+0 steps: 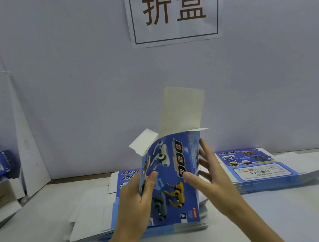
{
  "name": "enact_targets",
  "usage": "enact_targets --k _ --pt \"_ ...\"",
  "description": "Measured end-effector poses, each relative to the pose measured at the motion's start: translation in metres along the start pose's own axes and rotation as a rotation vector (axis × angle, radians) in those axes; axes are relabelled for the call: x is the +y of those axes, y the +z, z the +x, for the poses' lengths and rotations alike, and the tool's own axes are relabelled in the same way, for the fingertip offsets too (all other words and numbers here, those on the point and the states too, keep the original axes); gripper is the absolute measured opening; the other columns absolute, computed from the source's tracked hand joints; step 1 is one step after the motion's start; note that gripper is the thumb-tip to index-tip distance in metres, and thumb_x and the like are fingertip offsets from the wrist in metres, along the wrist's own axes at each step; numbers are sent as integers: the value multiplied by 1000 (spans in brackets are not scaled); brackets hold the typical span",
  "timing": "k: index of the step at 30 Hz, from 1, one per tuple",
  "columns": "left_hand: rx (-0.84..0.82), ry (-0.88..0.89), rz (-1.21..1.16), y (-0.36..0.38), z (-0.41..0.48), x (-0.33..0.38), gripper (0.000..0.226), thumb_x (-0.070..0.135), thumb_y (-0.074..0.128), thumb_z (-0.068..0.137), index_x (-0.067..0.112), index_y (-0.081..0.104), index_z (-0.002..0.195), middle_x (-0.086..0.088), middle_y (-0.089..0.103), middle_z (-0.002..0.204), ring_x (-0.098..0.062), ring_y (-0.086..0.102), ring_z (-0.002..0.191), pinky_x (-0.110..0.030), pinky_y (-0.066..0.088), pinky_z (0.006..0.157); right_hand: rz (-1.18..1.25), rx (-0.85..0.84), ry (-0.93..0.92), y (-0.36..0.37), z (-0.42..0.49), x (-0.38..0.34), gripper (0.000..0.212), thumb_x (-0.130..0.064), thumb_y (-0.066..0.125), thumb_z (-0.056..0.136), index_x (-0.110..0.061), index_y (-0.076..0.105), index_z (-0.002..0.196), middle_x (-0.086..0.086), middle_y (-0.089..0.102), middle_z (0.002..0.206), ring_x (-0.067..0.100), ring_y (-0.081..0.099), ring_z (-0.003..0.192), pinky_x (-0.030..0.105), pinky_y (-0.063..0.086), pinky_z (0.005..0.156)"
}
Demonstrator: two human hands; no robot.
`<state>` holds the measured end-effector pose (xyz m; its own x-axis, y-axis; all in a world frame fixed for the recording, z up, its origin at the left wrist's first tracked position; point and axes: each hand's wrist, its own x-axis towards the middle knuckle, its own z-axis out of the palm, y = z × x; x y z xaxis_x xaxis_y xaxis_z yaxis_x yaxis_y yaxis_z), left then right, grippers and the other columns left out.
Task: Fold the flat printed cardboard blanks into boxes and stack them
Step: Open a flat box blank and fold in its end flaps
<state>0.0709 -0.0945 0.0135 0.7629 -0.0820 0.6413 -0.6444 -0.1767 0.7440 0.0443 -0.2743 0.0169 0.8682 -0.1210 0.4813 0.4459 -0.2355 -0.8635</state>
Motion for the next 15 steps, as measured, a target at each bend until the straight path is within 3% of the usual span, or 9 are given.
enact_targets --k 2,4,6,9,11,15 --pt "3 5 24 1 0 -2 11 31 52 87 29 59 78 -3 56 63 -15 48 51 -18 40 45 -28 9 -8 0 -1 -1 78 -51 70 67 -58 25 130 -43 43 123 -19 45 114 7 48 80" --pt "-5 12 -30 0 1 2 9 37 56 82 32 63 84 -3 62 72 -14 55 61 -20 46 52 -56 8 -21 -3 -1 -5 81 -50 72 66 -61 23 129 -36 45 126 -11 48 117 12 50 84" --pt "47 4 -50 -2 3 2 20 42 61 77 43 65 97 6 66 81 -6 61 76 -13 47 63 -76 -2 -46 -6 -1 -10 78 -46 75 64 -64 28 123 -35 52 117 -6 54 112 13 51 79" --pt "142 -83 -32 -4 7 -2 65 40 64 74 52 34 130 23 56 114 -3 57 107 -13 49 76 -188 67 -113 -1 -3 -12 91 -35 84 67 -44 26 137 -26 51 120 -2 53 114 17 54 81" --pt "46 -139 -74 1 5 -5 86 47 71 65 50 21 136 28 47 125 -5 50 120 -22 48 90 -330 91 -130 6 -5 -15 101 -34 82 71 -37 15 146 -15 40 129 1 48 118 24 54 89" --pt "-139 -157 -91 6 0 -11 123 71 79 44 59 5 141 23 21 153 -3 24 141 -34 34 110 -479 -99 -146 4 -8 -23 99 -39 71 81 -60 -8 135 -23 31 116 -15 36 115 2 46 77"
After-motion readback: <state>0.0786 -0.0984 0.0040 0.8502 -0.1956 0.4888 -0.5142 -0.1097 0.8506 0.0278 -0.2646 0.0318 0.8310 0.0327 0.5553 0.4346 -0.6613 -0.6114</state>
